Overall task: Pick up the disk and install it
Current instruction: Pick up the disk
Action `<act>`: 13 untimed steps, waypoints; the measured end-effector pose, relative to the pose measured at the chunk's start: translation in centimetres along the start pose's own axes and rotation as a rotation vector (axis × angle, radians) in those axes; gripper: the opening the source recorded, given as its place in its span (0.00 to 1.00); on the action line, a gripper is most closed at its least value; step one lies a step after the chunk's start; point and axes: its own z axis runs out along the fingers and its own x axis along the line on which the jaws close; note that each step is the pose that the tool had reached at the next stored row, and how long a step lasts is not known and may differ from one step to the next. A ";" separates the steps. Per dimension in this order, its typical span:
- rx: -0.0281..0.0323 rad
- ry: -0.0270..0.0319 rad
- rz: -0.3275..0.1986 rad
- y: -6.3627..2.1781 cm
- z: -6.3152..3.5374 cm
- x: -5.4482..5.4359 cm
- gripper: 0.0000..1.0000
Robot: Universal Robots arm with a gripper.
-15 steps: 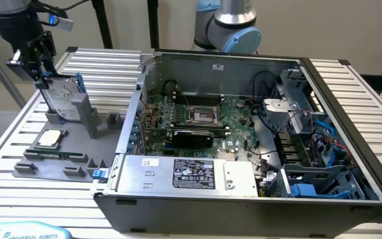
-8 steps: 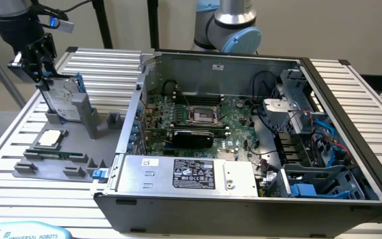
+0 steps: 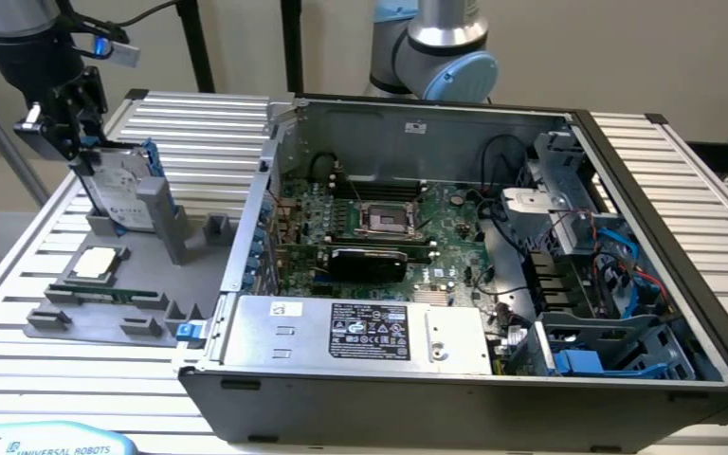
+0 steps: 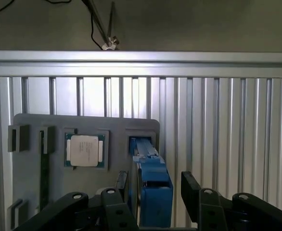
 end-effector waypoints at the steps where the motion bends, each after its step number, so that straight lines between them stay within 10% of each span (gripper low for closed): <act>1: -0.0001 0.0001 0.000 0.00 0.03 0.0 0.56; 13: 0.0001 0.0044 0.000 0.00 0.16 0.0 0.45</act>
